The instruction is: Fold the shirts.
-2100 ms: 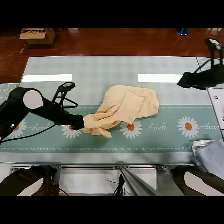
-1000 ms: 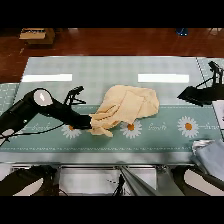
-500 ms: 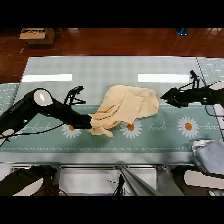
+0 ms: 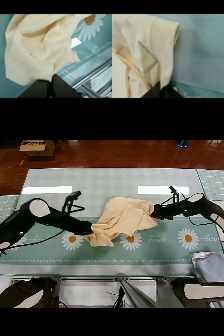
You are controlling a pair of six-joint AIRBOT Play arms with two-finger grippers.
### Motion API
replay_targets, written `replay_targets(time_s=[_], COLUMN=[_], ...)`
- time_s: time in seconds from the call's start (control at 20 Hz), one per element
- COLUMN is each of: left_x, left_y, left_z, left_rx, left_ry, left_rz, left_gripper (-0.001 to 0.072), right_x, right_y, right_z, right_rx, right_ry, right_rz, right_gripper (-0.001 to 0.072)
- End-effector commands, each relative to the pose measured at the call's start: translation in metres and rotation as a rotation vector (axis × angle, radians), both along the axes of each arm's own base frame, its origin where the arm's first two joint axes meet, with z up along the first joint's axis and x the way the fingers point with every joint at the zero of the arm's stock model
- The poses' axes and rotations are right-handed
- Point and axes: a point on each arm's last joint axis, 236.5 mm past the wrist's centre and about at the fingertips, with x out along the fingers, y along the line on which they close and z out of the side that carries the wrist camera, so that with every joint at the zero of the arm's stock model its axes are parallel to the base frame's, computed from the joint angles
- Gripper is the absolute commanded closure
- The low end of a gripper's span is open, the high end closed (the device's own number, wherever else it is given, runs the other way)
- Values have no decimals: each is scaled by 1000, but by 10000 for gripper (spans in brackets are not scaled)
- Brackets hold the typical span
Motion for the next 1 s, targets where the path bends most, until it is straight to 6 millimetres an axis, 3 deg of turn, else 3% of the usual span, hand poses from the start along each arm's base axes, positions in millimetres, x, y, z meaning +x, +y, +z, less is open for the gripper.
replay_targets(time_s=[0.0,0.1,0.2,0.3,0.35,0.4,0.55,0.65,0.95], left_x=[43,70,85,80,73,66,46,25,-58], left_y=[-3,10,45,87,105,122,145,138,118], left_z=[72,155,258,339,365,379,380,397,490], left_rx=[-80,-150,-217,-244,-245,-245,-206,-245,-390], left_ry=[-242,-465,-739,-960,-1031,-1061,-1047,-1097,-1350], left_rz=[64,138,261,385,438,499,563,545,493], left_gripper=[686,685,685,686,686,685,686,686,685], right_x=[10,22,22,7,-6,-22,-67,-95,-153], right_y=[-4,-27,-53,-71,-74,-75,-62,-52,-31], right_z=[67,139,221,301,333,360,410,438,505], right_rx=[36,1,-67,-144,-173,-203,-228,-229,-205], right_ry=[-136,-308,-513,-715,-789,-847,-967,-1052,-1236], right_rz=[79,50,-2,-71,-100,-130,-180,-206,-266], right_gripper=[690,690,690,690,690,690,690,691,691])
